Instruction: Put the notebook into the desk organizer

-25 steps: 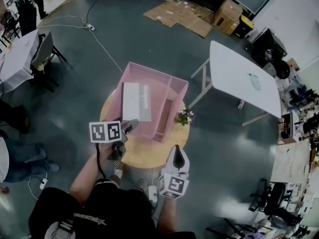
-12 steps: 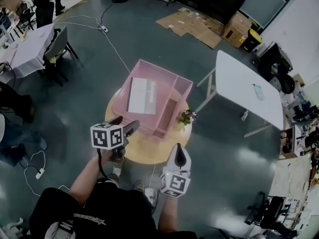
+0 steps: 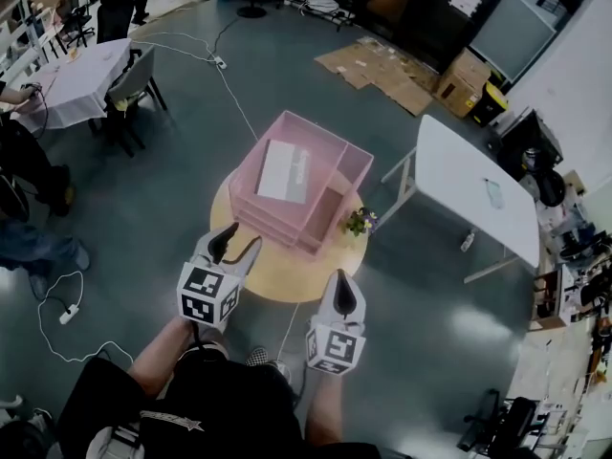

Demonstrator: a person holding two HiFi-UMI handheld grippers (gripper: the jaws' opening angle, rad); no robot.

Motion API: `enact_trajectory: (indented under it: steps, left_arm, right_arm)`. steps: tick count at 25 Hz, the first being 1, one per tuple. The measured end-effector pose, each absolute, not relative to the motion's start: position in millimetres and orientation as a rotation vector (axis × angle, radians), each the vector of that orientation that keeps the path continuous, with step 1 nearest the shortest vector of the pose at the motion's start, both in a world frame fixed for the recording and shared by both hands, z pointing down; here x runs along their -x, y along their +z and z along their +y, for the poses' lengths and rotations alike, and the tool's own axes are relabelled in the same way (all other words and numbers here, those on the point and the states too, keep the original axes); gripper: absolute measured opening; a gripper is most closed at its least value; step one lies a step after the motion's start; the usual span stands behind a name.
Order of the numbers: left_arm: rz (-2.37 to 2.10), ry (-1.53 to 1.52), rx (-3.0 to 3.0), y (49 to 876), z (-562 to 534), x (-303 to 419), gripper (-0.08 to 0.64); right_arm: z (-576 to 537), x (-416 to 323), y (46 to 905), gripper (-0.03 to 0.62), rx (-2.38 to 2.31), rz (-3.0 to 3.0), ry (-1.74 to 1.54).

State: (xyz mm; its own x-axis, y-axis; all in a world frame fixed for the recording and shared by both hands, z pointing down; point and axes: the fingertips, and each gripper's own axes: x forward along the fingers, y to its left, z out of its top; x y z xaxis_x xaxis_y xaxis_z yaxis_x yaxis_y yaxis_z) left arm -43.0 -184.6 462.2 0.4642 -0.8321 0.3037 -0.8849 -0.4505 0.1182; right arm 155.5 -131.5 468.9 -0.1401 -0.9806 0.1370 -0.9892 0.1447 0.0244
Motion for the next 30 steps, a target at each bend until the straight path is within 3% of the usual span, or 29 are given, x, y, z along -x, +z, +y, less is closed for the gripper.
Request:
enact_trajectory:
  steps: [13,30]
  left_arm:
    - [-1.698,0.291,-2.568,442.1,-87.8,47.0,0.049]
    - [-1.735,0.304,-2.565,438.7,-76.8,52.9,0.020]
  right_arm:
    - [-61.7,-154.0,460.0,0.005,-1.901,-2.367,0.065]
    - [-51.6,-147.7,457.7,0.005,-1.906,-2.385,0.055]
